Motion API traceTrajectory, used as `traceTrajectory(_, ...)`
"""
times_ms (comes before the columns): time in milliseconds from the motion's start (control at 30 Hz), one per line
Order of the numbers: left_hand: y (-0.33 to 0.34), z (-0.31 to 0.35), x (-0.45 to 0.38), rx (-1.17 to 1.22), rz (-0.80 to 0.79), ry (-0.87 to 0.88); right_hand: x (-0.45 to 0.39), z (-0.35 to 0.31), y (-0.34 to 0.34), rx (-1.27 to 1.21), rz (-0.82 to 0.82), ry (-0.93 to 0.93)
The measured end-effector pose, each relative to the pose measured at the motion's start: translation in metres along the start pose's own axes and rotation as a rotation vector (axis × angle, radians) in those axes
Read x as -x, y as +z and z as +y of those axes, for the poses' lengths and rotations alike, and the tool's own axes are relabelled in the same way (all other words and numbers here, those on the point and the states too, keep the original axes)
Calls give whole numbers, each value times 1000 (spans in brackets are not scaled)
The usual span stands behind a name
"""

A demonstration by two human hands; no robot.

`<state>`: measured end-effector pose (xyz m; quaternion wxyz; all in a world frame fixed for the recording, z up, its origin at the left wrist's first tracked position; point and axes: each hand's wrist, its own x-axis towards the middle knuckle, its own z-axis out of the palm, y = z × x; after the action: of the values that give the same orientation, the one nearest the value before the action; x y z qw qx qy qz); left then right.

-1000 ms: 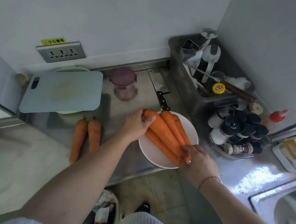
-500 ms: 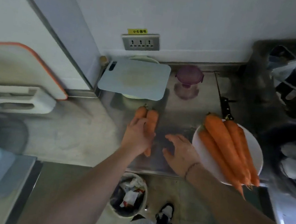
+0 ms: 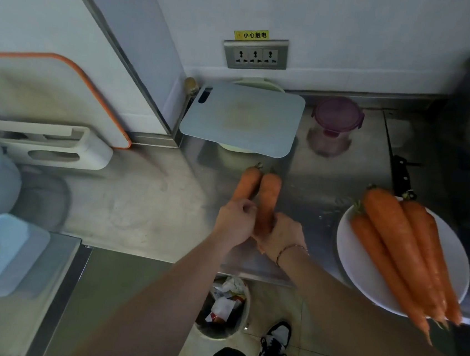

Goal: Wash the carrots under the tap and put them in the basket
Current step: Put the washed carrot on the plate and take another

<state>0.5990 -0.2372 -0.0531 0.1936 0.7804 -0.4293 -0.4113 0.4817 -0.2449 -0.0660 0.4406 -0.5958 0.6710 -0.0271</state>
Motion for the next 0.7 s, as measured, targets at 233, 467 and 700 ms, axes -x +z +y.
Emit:
traceTrajectory(233, -5, 8, -4, 265, -75, -40, -9, 24, -8, -421, -48, 64)
traceTrajectory(467, 2, 35, -6, 493, -128, -18, 29, 61, -36, -668, -209, -38)
traceTrajectory(700, 25, 75, 17, 508, -298, 105, 80, 106, -78, -675, -144, -178)
